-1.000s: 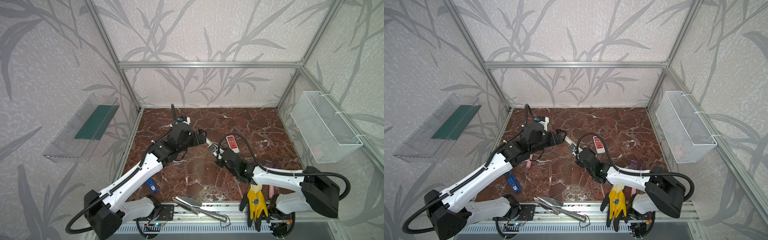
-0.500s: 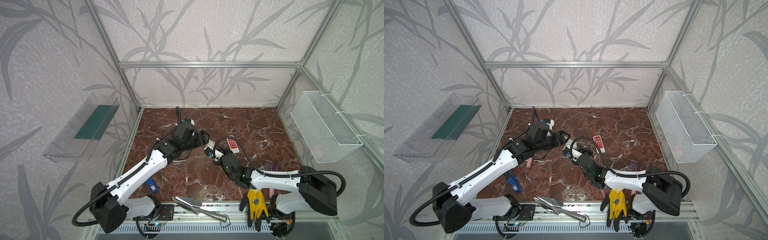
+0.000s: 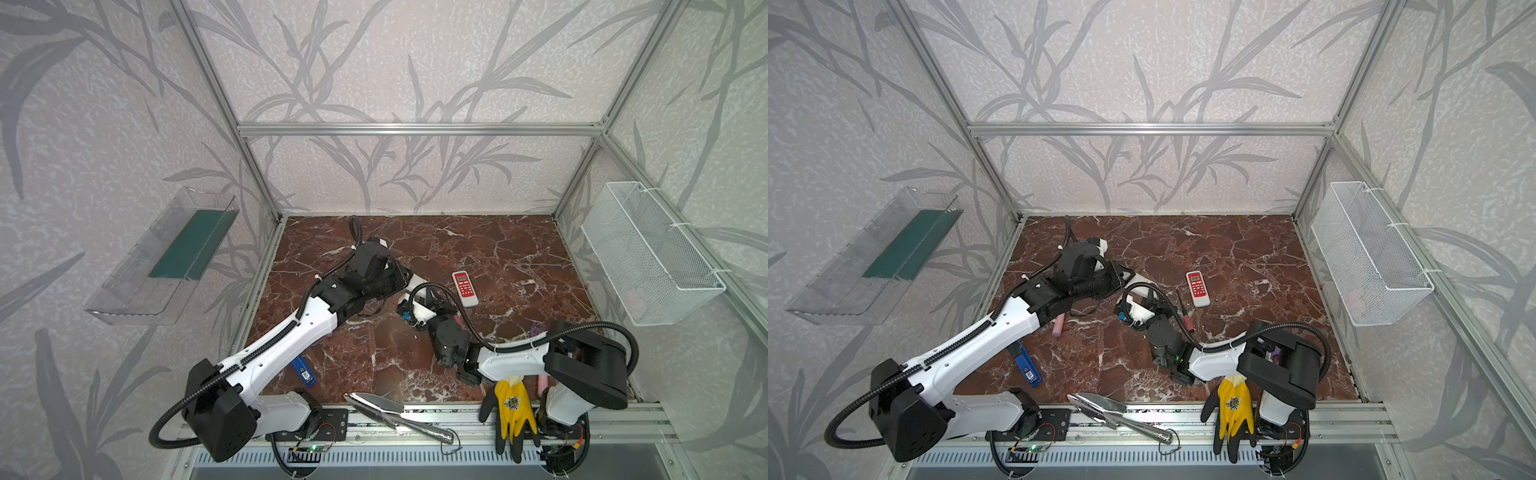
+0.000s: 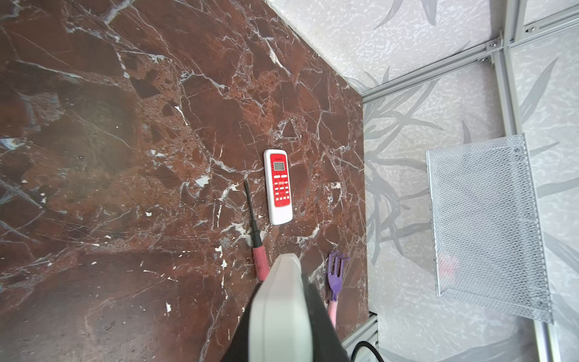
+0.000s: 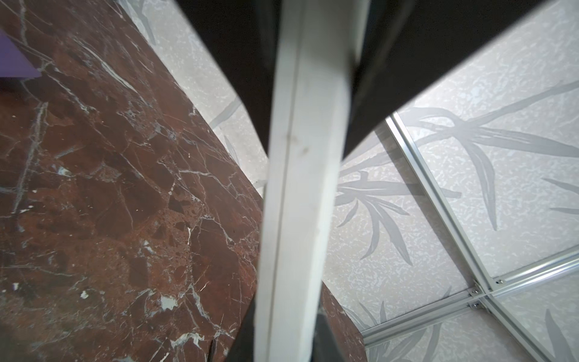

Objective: Unload the batteries from the remote control
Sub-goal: 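Turn the white remote over with the left gripper, presenting its back to the right gripper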

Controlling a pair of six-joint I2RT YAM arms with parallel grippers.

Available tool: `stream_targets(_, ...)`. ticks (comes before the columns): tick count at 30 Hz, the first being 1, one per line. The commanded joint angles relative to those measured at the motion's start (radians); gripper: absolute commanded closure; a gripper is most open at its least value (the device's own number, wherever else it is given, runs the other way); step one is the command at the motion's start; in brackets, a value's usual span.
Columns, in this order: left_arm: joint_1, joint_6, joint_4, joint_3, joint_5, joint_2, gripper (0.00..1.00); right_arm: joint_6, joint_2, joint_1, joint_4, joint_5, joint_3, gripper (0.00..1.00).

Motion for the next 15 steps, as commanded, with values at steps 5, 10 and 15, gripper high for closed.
stream_targets(5,0.002,0.059,0.026,-0.034,-0.007,0.005,1.0,-0.138,0.017,0.033,0.148,0.013,0.036,0.8)
stream_targets(10,0.025,0.075,0.08,-0.077,-0.02,-0.019,1.0,-0.034,-0.05,0.033,-0.008,-0.01,0.016,0.53)
stream_targets(15,0.083,0.102,0.163,-0.14,-0.018,-0.064,1.0,0.201,-0.198,0.032,-0.329,-0.107,-0.009,0.17)
